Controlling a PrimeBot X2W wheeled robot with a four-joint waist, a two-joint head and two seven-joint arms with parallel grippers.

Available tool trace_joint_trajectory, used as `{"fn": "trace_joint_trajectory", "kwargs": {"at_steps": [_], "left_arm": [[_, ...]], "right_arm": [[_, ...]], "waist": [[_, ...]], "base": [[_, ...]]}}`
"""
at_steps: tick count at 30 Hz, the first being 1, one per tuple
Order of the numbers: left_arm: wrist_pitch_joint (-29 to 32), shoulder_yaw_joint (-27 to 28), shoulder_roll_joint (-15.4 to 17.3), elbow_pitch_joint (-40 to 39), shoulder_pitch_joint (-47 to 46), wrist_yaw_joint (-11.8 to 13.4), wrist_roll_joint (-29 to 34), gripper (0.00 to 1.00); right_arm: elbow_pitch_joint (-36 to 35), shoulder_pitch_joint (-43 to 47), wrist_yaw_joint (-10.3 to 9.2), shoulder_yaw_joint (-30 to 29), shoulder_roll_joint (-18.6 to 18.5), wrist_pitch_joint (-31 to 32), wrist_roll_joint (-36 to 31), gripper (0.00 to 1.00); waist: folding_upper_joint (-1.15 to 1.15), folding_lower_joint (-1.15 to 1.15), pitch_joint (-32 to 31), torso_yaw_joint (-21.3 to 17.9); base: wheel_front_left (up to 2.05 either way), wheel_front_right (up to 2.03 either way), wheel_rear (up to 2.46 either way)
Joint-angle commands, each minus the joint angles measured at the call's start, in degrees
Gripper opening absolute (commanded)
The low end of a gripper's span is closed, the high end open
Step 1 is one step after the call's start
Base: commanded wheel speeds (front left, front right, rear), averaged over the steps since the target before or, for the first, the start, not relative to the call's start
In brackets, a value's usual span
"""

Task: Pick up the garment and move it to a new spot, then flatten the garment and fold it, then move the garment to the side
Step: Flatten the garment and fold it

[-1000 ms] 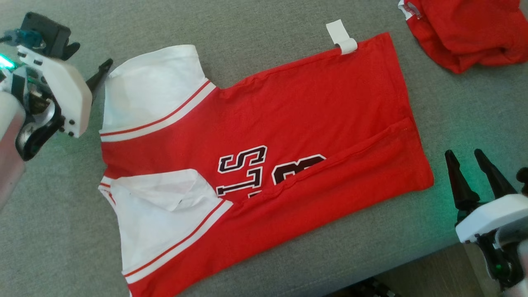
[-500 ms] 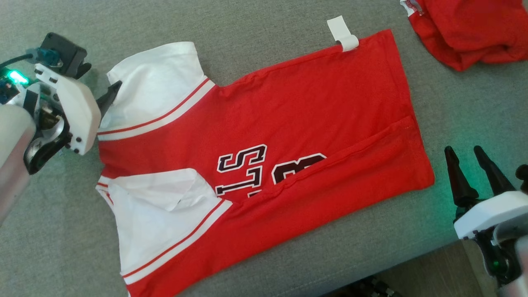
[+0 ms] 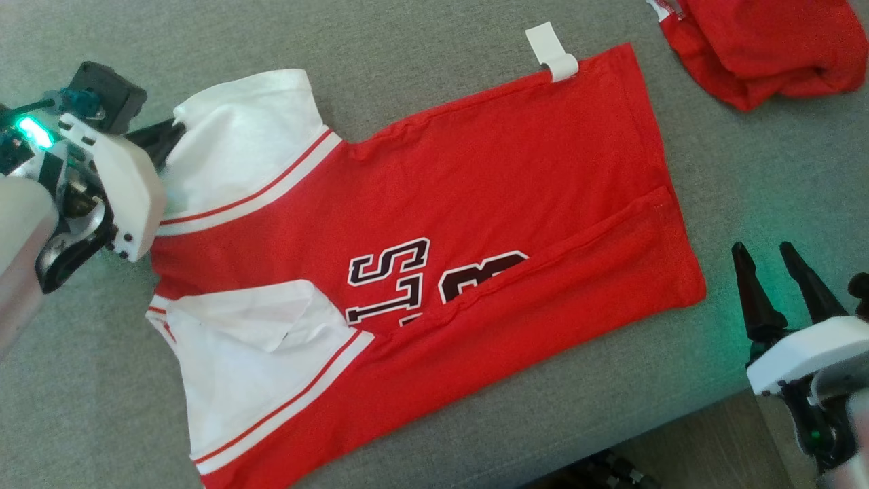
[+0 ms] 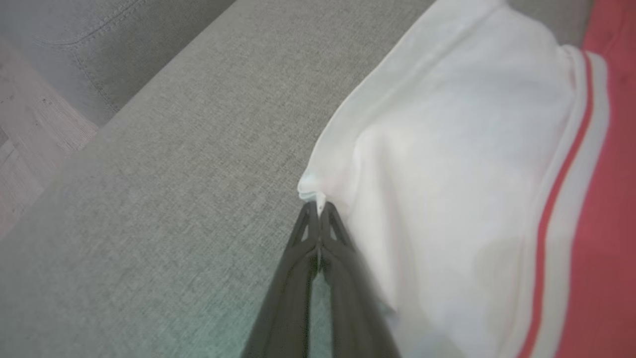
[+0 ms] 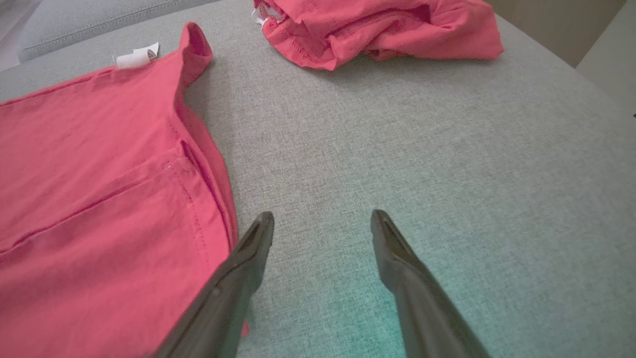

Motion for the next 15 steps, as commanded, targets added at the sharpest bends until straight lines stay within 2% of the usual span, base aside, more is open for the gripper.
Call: {"fn": "trace_joint_trajectory", "kwargs": {"at_steps": [1,15], "left_arm": [[-0.9,2.0,2.7,-0.5,-3.1,0.1,0.1,0.00],[-10.6,2.3,2.0,6.6,-6.3,0.1,3.4,0.00]], "right_arm": [[-1.3,-0.8,0.39,0.3,-1.3,-0.5,0.1,1.00],[-2.6,-3.8,0.39,1.3,-2.6,1.9,-0.5,1.00]], "waist": [[0.00,0.00,-0.2,0.1],[0.00,0.00,-2.0,0.2]], "base": [[0.00,0.00,0.00],[0.00,0.00,0.00]]}}
